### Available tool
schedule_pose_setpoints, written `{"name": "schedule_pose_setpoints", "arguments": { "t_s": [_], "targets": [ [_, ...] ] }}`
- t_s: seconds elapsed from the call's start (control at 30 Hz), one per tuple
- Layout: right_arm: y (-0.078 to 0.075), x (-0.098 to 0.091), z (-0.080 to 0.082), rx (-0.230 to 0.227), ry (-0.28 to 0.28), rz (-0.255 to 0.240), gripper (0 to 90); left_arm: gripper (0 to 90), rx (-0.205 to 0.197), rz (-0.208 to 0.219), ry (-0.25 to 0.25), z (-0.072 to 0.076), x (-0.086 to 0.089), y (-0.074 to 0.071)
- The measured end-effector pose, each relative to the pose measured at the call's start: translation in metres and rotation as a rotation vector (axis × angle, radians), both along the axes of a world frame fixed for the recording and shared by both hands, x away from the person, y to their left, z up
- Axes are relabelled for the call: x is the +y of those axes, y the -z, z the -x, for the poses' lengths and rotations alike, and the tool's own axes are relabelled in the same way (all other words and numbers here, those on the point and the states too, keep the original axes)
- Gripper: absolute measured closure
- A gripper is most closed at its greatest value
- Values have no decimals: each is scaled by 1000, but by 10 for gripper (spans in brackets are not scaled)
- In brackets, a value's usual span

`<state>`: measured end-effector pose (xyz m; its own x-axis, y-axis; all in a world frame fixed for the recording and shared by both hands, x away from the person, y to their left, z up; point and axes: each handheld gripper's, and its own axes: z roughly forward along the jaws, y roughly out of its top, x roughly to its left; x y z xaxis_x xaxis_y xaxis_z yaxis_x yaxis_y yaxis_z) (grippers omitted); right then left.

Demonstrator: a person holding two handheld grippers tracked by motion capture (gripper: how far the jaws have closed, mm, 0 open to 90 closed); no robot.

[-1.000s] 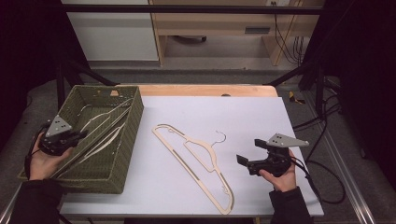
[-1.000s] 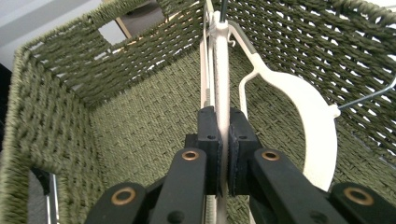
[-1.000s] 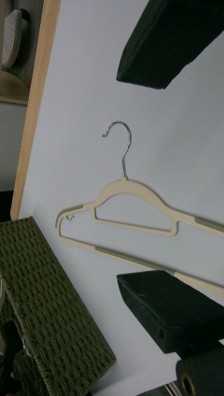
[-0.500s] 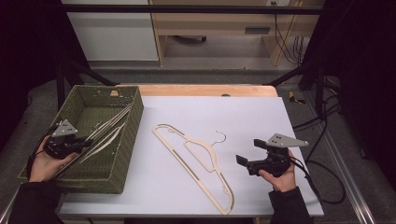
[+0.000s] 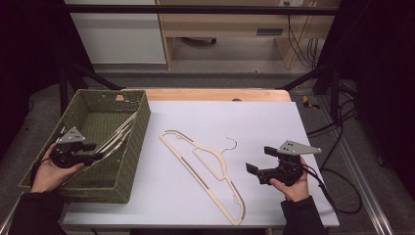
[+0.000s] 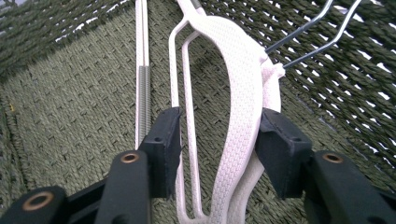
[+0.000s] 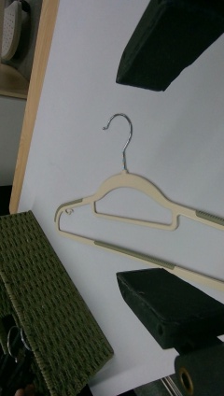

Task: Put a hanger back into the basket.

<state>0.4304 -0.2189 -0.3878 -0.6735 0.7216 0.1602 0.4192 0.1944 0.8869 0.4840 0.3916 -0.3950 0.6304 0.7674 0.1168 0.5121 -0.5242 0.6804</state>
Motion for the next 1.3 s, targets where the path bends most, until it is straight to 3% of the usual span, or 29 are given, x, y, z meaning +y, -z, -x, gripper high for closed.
{"name": "schedule_pose_setpoints", "arguments": {
  "t_s": [0.13,0.27,0.37,0.5,0.73,0.83,1.03,1.17,1.3],
  "targets": [
    [0,2,0,-3,-5,3,65,444,-27,11,0,3,0,-5],
    [0,3,0,2,0,-2,65,411,-65,51,-9,5,1,-13],
    [-1,2,1,-6,-1,-7,70,354,-115,98,-27,8,-2,-23],
    [-1,2,2,-10,0,-11,74,286,-190,195,-39,17,-15,-39],
    [0,5,2,2,4,2,82,197,-271,339,-1,35,-44,-58],
    [3,8,2,11,-1,16,83,183,-294,372,26,44,-62,-62],
    [8,13,3,28,-6,44,87,139,-319,442,68,57,-104,-58],
    [12,17,4,37,-6,61,87,130,-341,417,69,63,-129,-51],
    [16,20,5,47,0,81,93,127,-324,437,77,67,-149,-39]
  ]
}}
